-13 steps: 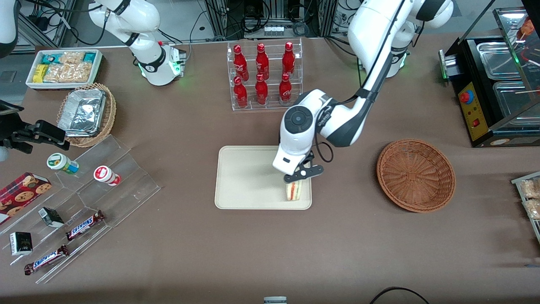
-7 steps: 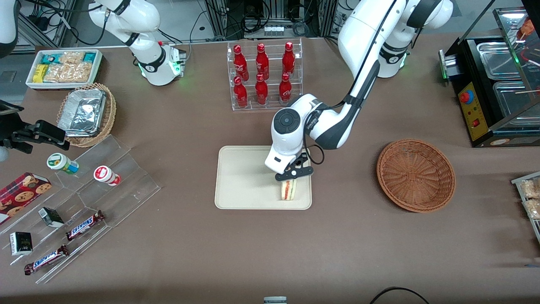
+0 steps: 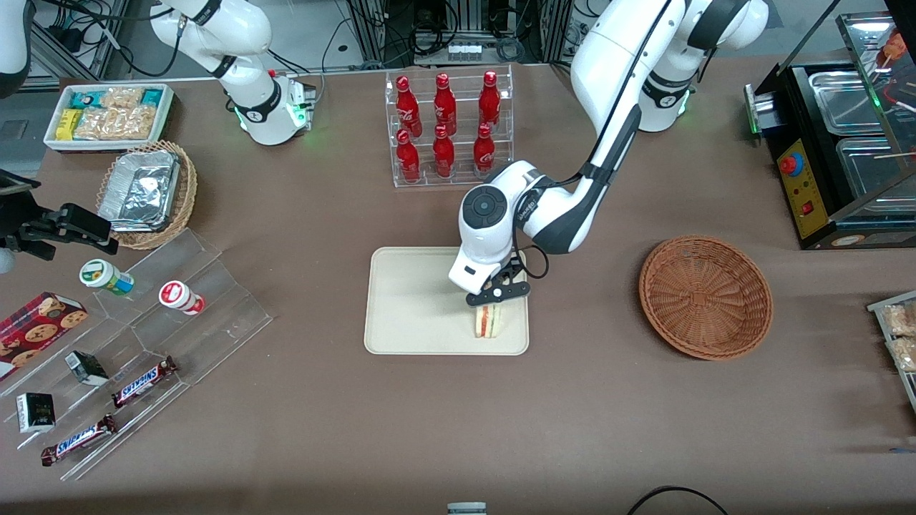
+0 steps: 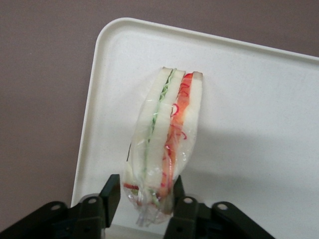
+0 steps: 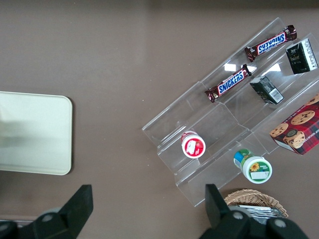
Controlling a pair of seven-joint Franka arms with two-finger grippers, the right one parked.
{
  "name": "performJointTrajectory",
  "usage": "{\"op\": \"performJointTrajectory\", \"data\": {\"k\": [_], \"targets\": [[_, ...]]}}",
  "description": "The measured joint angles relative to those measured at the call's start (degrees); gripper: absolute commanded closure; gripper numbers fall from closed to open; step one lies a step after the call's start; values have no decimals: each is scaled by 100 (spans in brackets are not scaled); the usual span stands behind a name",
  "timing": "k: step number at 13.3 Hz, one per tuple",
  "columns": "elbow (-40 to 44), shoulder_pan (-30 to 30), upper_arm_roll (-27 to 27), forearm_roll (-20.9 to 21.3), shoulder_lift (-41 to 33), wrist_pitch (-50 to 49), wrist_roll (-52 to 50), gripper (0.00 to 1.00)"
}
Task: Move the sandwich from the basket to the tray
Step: 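Lower the sandwich onto the tray and open the left gripper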
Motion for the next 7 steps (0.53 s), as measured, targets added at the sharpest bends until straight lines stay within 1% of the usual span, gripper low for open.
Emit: {"op": "performJointTrajectory", "data": {"k": [5, 7], "targets": [[111, 23, 89, -9, -112, -1, -95, 0], [155, 32, 167, 1, -347, -214, -473, 0]]}}
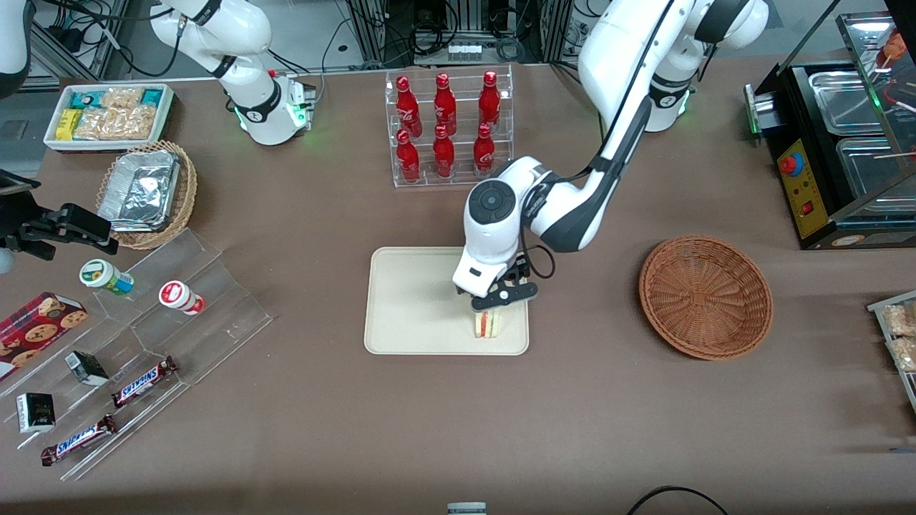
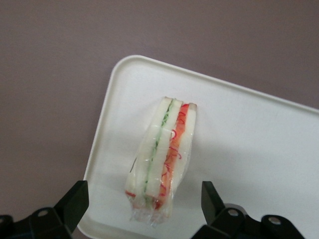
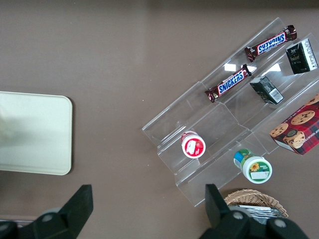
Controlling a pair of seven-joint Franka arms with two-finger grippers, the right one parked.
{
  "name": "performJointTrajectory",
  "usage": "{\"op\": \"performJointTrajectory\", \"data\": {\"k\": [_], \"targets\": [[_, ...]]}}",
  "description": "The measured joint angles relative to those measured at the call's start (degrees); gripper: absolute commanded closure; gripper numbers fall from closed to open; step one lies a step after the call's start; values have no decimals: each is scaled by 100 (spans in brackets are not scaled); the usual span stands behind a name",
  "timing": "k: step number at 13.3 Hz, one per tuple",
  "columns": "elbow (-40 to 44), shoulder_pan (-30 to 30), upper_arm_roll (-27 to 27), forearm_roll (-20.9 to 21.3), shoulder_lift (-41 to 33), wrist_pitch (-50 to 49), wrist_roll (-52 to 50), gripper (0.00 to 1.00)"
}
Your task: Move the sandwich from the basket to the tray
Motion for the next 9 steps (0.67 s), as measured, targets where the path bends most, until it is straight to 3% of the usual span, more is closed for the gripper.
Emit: {"op": "performJointTrajectory", "data": {"k": [5, 9], "targets": [[44, 22, 734, 7, -968, -953, -207, 0], [44, 40, 1390, -117, -1822, -1944, 572, 0]]}}
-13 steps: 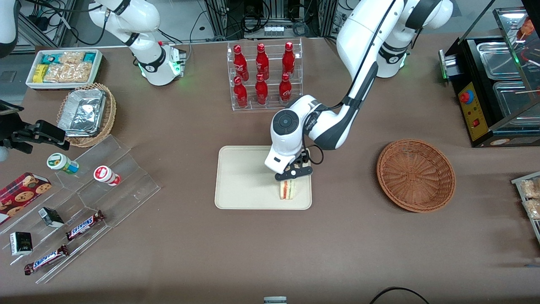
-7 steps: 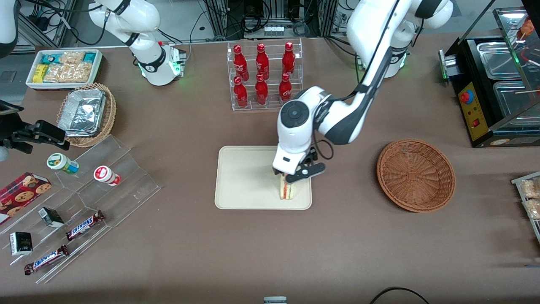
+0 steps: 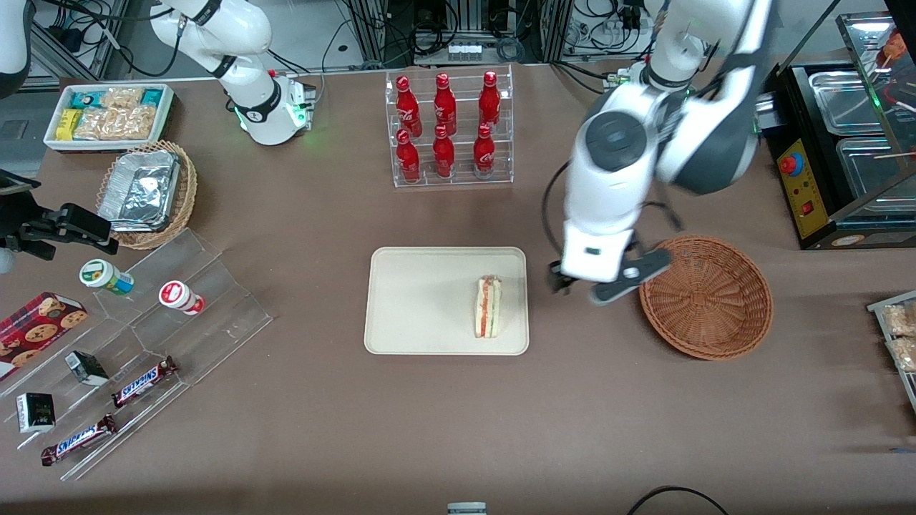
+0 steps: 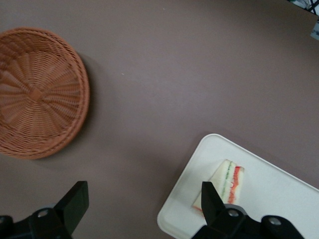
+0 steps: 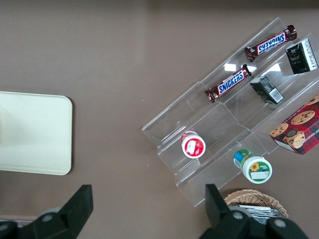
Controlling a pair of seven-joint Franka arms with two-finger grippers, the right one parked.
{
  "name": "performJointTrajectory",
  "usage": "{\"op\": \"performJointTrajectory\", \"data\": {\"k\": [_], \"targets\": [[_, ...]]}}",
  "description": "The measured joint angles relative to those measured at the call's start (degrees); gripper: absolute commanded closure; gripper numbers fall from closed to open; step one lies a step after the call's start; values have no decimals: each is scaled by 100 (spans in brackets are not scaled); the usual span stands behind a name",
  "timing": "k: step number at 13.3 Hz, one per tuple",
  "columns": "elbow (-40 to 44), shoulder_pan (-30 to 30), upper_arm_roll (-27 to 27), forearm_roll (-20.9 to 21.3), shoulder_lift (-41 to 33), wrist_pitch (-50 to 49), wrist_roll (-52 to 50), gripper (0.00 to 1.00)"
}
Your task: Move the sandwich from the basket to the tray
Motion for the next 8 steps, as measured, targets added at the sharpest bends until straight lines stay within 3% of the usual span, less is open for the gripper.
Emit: {"op": "performJointTrajectory", "data": {"k": [5, 8], "targets": [[-18, 58, 996, -329, -572, -624, 1416, 0], [-11, 860, 878, -522, -827, -1025, 2305, 0]]}}
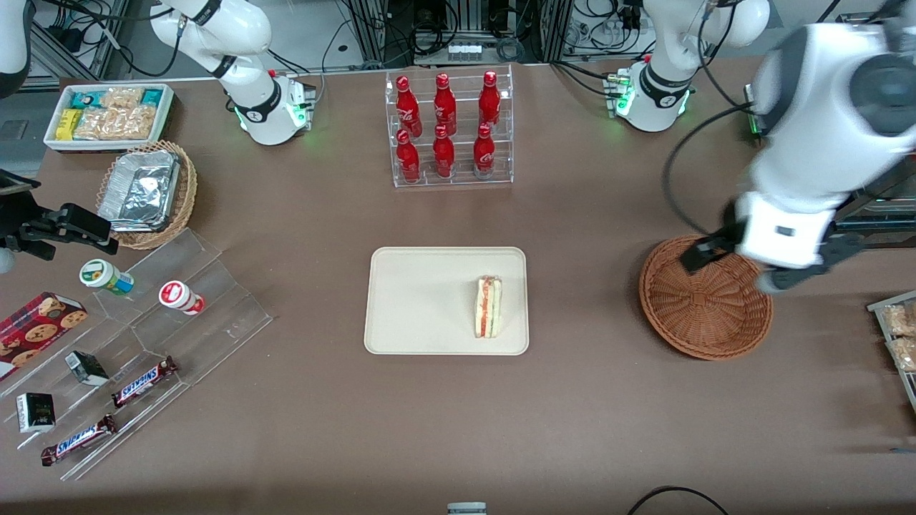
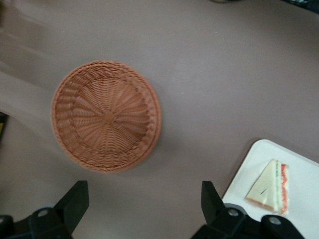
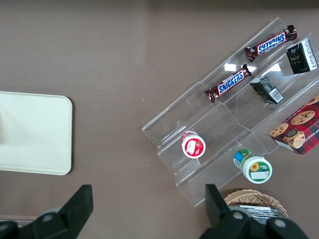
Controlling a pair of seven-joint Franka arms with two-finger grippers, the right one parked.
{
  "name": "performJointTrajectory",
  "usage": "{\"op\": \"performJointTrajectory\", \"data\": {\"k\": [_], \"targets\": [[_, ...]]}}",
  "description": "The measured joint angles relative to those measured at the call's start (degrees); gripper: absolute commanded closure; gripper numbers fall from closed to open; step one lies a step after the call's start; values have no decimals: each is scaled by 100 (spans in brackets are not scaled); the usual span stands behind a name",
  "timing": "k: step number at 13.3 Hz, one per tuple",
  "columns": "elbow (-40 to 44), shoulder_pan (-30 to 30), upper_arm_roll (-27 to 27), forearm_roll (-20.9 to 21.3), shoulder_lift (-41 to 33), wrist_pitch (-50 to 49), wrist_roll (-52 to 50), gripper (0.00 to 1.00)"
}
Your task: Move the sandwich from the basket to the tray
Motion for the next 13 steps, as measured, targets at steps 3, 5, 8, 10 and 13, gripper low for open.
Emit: {"op": "performJointTrajectory", "data": {"k": [3, 5, 8, 10, 13], "targets": [[2, 1727, -1364, -60, -194, -284, 1137, 0], [-1, 2612, -2184, -71, -203, -327, 1807, 0], [8, 3068, -2658, -73, -201, -358, 2049, 0], [244, 3212, -2866, -73, -207, -707, 2059, 0], [638, 3259, -2909, -67, -229, -1042, 2062, 0]]}}
